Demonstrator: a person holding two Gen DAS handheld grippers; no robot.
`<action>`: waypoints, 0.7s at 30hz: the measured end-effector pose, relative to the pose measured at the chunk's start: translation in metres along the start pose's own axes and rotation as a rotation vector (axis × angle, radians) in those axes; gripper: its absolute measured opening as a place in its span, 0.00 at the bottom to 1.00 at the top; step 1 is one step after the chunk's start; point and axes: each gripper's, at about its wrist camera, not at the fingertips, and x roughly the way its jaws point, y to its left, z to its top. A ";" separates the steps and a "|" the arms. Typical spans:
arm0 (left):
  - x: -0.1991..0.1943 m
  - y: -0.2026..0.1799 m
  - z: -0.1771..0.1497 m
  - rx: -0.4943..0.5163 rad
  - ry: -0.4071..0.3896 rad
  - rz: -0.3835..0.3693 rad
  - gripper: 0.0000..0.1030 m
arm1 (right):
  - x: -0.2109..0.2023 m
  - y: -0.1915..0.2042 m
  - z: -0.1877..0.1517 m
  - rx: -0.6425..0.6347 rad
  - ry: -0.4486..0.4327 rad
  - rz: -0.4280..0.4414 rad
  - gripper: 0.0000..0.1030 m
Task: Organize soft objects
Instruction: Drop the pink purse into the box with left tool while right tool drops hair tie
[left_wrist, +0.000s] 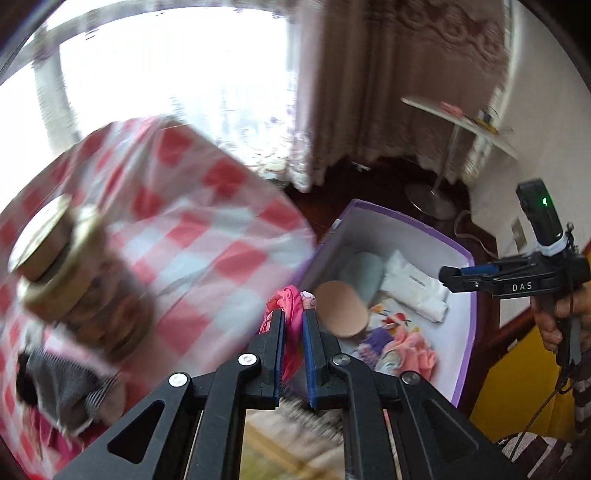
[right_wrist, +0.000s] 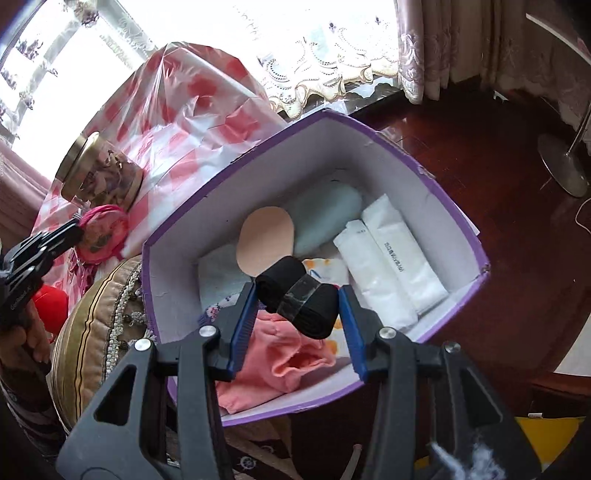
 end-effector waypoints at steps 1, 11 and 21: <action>0.011 -0.010 0.006 0.024 0.014 -0.009 0.10 | -0.001 -0.001 0.000 0.003 -0.002 0.002 0.47; 0.106 -0.075 0.033 0.192 0.166 0.000 0.10 | -0.004 -0.024 -0.004 0.030 -0.023 0.024 0.47; 0.156 -0.113 0.056 0.254 0.192 -0.070 0.14 | -0.011 -0.030 -0.004 0.036 -0.039 0.034 0.47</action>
